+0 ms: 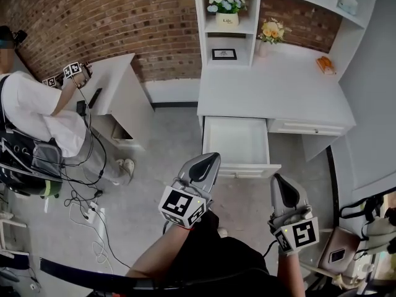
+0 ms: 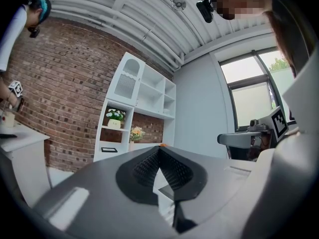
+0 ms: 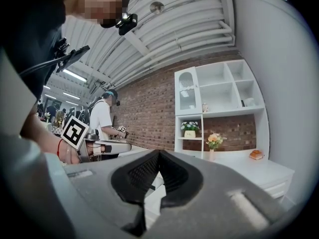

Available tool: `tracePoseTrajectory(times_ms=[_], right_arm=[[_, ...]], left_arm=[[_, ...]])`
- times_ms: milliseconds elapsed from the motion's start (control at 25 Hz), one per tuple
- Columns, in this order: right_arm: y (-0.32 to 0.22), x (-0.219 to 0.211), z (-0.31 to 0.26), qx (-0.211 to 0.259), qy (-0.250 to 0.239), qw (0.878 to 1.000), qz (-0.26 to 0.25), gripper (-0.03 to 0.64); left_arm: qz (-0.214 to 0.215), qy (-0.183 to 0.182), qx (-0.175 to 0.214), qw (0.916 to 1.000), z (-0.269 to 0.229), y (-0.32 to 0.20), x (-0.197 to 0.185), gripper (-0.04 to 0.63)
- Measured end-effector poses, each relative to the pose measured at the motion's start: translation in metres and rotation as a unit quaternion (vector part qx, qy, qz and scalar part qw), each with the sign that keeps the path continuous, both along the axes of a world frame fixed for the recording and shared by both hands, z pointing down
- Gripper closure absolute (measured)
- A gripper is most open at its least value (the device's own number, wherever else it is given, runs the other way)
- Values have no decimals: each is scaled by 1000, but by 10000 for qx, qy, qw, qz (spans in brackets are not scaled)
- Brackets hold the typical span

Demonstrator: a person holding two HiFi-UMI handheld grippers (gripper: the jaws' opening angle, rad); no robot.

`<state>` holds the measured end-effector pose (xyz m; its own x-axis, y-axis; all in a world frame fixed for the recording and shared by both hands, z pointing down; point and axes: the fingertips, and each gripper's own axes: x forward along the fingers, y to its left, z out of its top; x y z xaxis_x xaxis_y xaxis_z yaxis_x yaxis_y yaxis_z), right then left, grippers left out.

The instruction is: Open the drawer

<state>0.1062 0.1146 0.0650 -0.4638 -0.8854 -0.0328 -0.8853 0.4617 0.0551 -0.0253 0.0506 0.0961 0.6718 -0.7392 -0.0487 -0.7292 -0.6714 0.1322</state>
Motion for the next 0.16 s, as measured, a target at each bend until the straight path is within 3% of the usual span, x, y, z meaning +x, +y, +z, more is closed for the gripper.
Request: tracePoseTrajectory(times_ms=[160], right_arm=[[-6, 3, 6, -108, 243, 9996, 97, 614]], left_arm=[[3, -22, -14, 10000, 0, -7, -4, 595]])
